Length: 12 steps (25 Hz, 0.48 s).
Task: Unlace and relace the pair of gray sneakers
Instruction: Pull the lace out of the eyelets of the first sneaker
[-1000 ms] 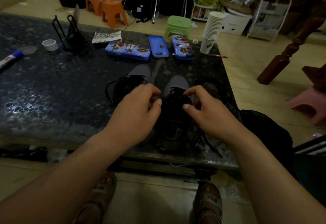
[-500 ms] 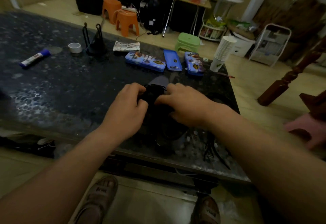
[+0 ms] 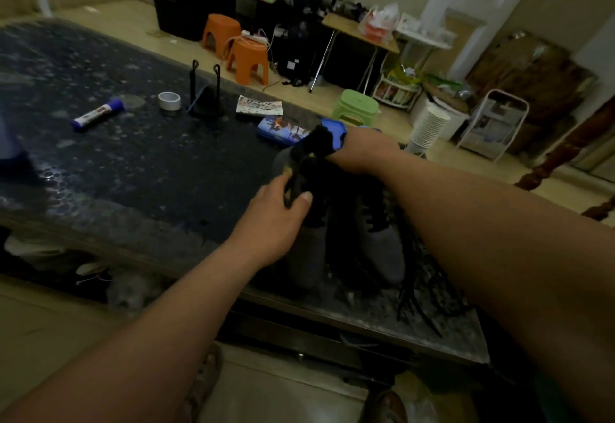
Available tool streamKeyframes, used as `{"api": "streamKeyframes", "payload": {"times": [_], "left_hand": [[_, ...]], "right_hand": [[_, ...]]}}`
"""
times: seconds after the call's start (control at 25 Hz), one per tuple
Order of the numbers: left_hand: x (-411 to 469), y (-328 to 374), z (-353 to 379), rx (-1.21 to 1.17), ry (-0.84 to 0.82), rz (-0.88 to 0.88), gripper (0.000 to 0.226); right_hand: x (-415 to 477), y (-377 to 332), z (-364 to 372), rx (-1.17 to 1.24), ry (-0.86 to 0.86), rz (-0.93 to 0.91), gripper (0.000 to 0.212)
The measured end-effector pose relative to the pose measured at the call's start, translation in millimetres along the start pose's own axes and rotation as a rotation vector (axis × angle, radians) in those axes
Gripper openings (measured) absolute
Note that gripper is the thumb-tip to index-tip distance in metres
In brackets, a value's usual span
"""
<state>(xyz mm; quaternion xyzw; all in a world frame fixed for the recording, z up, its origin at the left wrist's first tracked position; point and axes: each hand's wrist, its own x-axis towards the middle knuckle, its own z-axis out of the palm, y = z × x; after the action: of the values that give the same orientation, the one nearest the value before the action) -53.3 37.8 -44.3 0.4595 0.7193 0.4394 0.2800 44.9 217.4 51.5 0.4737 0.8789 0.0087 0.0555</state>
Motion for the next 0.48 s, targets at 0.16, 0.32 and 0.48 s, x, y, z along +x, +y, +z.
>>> {"api": "streamKeyframes", "payload": {"times": [0.16, 0.32, 0.48], "left_hand": [[8, -22, 15, 0.227, -0.132, 0.001, 0.077], [14, -32, 19, 0.334, -0.05, -0.042, 0.074], [-5, -8, 40, 0.451, 0.1, 0.214, 0.048]], "right_hand": [[-15, 22, 39, 0.334, -0.016, 0.138, 0.043], [-85, 64, 92, 0.791, 0.357, 0.414, 0.021], [-146, 71, 143, 0.975, 0.105, 0.484, 0.047]]}}
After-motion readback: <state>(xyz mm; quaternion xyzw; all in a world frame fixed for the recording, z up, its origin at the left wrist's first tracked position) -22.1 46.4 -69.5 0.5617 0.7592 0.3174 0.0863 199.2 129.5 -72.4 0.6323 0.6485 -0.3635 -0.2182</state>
